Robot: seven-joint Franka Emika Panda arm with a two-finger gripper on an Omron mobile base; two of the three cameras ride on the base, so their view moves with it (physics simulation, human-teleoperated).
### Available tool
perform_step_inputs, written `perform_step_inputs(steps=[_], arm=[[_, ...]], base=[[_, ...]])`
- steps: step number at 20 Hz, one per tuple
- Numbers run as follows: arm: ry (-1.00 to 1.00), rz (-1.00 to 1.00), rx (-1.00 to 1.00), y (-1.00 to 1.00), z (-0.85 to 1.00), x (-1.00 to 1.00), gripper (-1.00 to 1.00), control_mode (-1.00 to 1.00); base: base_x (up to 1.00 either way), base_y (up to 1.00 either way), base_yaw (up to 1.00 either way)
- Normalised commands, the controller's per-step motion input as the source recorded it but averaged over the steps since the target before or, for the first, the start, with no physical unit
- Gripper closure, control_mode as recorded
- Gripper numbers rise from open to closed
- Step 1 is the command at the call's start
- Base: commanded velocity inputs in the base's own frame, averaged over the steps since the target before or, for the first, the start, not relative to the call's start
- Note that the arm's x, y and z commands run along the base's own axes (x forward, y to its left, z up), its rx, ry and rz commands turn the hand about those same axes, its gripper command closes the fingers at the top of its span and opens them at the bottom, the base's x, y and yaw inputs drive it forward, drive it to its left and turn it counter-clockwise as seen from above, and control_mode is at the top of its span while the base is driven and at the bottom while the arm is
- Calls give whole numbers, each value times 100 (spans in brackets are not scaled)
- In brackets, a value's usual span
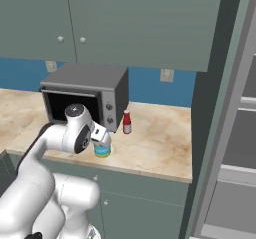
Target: Place the ketchup and mayonnaise from the counter to the top shelf of the fridge. If the existing items in the fridge are on the top shelf, move them to other shelves.
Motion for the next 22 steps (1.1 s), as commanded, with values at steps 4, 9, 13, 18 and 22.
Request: perform_step_inputs(steps=[4,9,13,18,22], arm=[[0,0,0,0,-17,26,-100,-100],[0,-1,0,-3,-23,22,-100,-100],[0,-1,0,0,-22,19,-100,-100],[0,0,0,0,-23,19,-100,-100],[0,0,0,0,-14,16,-100,-100]], base=[[0,0,0],[0,0,0],[0,0,0],[0,0,0],[0,0,0]])
